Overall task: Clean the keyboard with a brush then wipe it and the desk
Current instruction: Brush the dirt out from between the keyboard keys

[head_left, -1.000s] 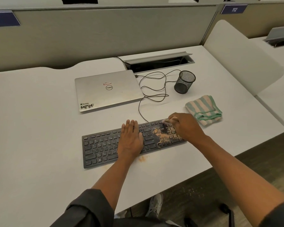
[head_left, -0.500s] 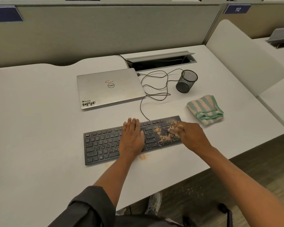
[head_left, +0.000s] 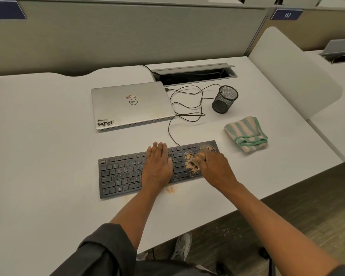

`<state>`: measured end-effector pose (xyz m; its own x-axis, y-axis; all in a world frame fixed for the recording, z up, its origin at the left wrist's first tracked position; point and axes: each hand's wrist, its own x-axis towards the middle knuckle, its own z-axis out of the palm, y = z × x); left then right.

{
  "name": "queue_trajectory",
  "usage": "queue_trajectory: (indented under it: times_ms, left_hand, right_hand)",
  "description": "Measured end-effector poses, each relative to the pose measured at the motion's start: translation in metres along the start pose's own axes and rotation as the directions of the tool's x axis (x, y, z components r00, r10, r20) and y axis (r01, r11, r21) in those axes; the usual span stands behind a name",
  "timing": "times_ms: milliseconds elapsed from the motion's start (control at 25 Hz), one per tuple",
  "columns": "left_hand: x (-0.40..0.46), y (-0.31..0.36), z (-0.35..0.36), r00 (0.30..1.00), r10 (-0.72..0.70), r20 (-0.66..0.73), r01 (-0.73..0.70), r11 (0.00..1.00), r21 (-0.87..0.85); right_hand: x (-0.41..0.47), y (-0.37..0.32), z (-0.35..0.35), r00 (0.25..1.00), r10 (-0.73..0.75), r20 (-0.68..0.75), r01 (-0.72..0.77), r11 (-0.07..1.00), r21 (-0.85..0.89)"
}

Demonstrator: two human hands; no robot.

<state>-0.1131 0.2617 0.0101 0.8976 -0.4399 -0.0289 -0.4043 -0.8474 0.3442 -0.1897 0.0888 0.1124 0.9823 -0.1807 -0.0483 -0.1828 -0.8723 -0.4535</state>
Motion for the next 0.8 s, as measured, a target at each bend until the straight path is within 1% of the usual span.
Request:
queue_trajectory:
  times_ms: [80, 120, 240, 280, 480, 600, 680, 720, 800]
  left_hand:
    - [0.000, 0.000, 0.000, 1.000, -0.002, 0.001, 0.002, 1.000, -0.009]
    - [0.001, 0.000, 0.000, 1.000, -0.004, 0.001, 0.004, 1.000, -0.013]
    - [0.001, 0.000, 0.000, 1.000, -0.002, -0.006, 0.002, 1.000, -0.017]
    - [0.001, 0.000, 0.000, 1.000, -0.003, -0.002, 0.003, 1.000, -0.019]
    - [0.000, 0.000, 0.001, 1.000, 0.002, -0.023, -0.003, 1.000, -0.030]
    - [-0.001, 0.000, 0.000, 1.000, 0.003, -0.028, -0.004, 0.999, -0.035]
    - [0.000, 0.000, 0.000, 1.000, 0.001, -0.027, -0.002, 0.999, -0.032]
    - [0.000, 0.000, 0.000, 1.000, 0.002, -0.027, -0.003, 1.000, -0.029]
    - [0.000, -0.001, 0.000, 1.000, 0.005, -0.023, -0.006, 1.000, -0.029]
  right_hand:
    - [-0.005, -0.004, 0.003, 0.999, -0.035, 0.037, 0.034, 0.999, 0.026]
    - [-0.004, -0.006, 0.001, 0.999, -0.044, 0.026, 0.043, 0.998, 0.042]
    - [0.014, -0.013, -0.011, 0.996, -0.050, -0.076, 0.058, 0.993, 0.105]
    - [0.023, -0.016, -0.013, 0.996, -0.044, -0.079, 0.053, 0.992, 0.113]
    - [0.045, -0.020, -0.005, 1.000, 0.011, 0.014, -0.013, 0.993, 0.117]
    - [0.029, -0.014, 0.000, 0.993, -0.010, 0.117, 0.009, 1.000, 0.006]
    - [0.020, -0.011, -0.004, 0.988, 0.004, 0.153, -0.001, 1.000, -0.020]
    - [0.021, -0.010, -0.006, 0.991, 0.020, 0.136, -0.020, 1.000, -0.003]
    - [0.030, -0.013, -0.012, 0.998, 0.037, 0.050, -0.041, 0.996, 0.079]
